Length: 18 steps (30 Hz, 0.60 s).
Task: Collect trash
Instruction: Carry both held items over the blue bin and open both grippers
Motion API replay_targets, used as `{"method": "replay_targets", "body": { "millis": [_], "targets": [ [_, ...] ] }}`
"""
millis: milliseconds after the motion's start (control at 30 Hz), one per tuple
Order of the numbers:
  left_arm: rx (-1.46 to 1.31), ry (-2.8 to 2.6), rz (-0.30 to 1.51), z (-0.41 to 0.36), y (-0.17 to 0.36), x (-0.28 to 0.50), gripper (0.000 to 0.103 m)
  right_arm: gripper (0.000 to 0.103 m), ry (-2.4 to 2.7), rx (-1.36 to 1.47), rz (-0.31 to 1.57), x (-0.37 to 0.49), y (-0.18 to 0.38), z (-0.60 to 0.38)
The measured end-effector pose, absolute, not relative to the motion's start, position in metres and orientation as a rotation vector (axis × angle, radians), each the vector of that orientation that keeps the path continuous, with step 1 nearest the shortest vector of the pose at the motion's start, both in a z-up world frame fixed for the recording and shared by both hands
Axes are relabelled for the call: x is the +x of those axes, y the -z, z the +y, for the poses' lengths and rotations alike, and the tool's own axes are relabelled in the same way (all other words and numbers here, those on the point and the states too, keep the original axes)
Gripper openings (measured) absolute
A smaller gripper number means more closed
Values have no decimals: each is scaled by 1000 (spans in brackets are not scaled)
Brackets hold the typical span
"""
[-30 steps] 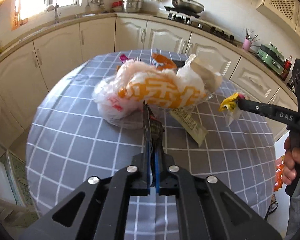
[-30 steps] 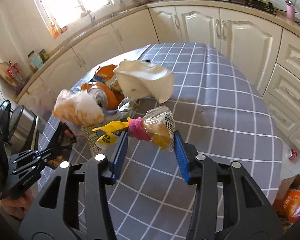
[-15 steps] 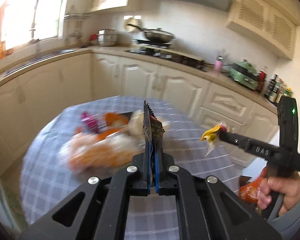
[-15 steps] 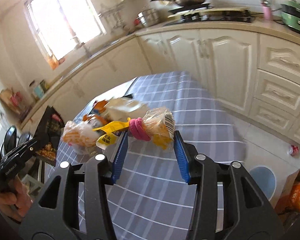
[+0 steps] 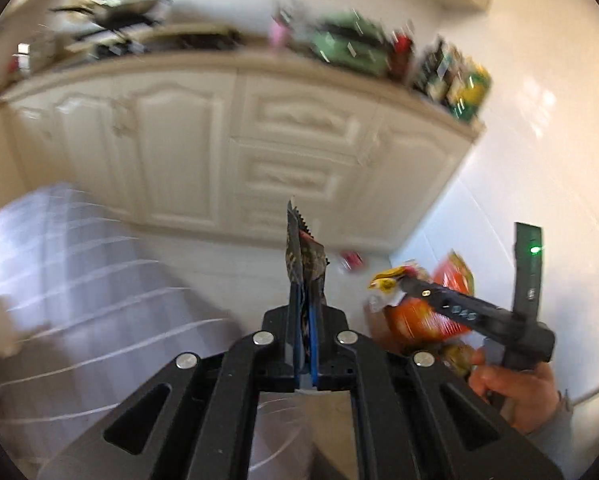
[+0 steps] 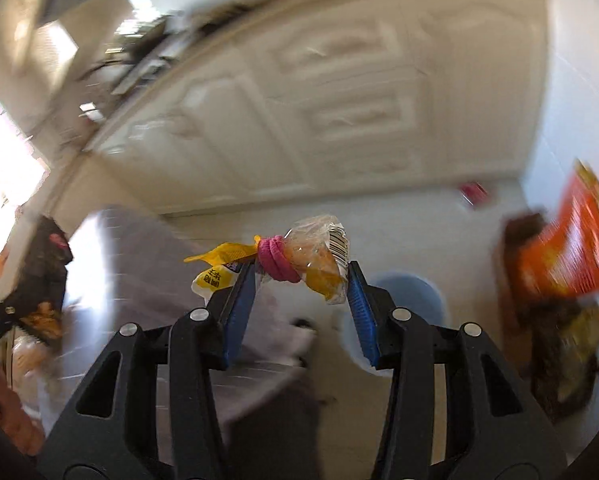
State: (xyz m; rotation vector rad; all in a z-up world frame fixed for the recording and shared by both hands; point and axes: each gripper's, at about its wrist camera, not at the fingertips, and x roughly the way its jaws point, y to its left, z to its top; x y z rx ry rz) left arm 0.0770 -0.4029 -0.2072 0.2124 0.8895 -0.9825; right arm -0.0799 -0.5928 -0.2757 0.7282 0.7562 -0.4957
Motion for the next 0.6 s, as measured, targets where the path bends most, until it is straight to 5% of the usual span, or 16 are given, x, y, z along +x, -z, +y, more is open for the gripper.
{"method": "replay_targets", "body": {
  "millis": [267,500,533,600],
  "targets": [
    [412,1022,1186,-534,329,77,3,45,562,968,924,-88,398,-653],
    [516,978,1332,-573,395,88,5,53,552,1113,972,-73,448,-673],
    [524,975,1350,-576,402,91,15,57,555,1132,975,-72,453,-674],
    [516,954,1371,-579,409,96,60,72,553,1170,964,-74,461,-677]
  ]
}}
